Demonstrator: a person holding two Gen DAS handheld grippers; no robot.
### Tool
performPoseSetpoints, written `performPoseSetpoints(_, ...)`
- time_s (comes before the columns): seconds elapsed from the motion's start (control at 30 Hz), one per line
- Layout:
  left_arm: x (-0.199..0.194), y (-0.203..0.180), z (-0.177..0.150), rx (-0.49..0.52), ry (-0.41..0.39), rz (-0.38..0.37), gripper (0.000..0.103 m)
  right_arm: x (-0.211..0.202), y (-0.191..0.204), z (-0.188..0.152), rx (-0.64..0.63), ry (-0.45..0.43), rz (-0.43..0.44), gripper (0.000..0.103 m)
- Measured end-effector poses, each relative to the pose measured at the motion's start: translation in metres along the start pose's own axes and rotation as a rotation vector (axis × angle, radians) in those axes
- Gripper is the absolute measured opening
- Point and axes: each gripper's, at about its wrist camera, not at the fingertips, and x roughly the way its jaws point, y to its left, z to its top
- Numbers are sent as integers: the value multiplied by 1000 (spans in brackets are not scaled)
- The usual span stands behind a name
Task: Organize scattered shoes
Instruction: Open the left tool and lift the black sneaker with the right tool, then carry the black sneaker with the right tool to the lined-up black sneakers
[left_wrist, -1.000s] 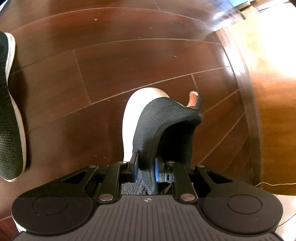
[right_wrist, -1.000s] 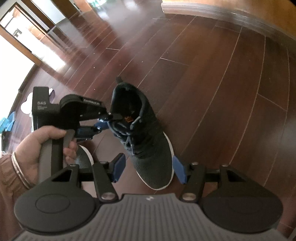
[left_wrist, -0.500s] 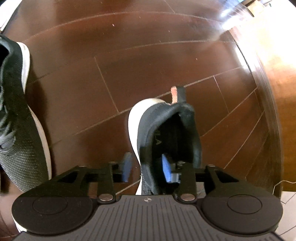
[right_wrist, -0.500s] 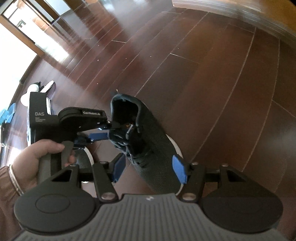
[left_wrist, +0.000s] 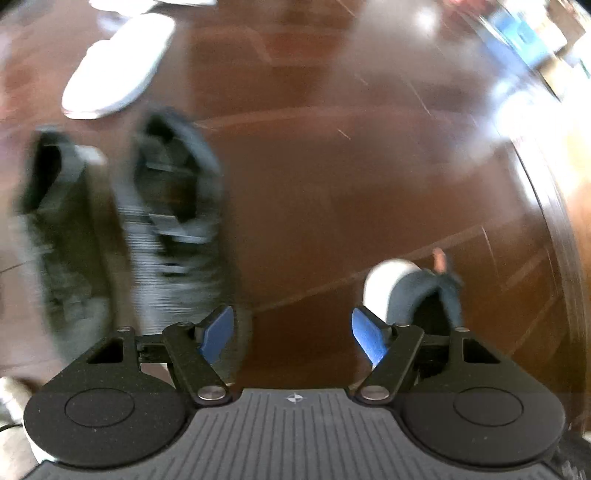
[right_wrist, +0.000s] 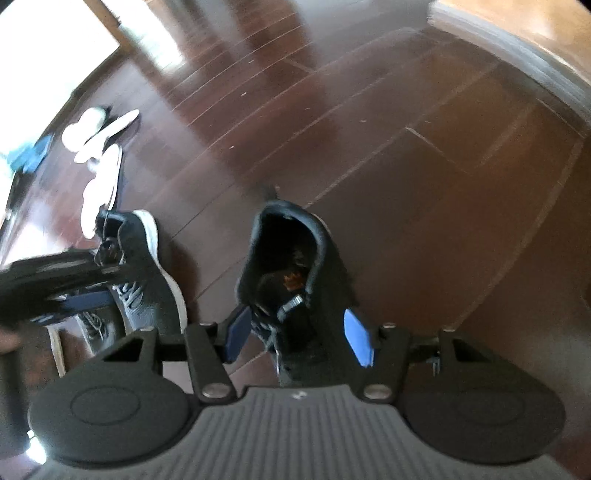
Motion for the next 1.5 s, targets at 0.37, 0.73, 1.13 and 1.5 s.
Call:
performPoseSetpoints(0.37,-88,107,-66,-214,38,188,82,73,60,1,-361,60,-55,59)
performPoseSetpoints(0.73,-99,161,-71,-221,51,145,82,141,104,3,-634,153,-192,57)
performPoseSetpoints(1.13,-92,200,-60,-294,53,167,82,174,99,-1,-607,267,-308,15)
performPoseSetpoints(1.5,-94,204,-57,-275,83,146,83,146,92,-14,-553,221,-329,12)
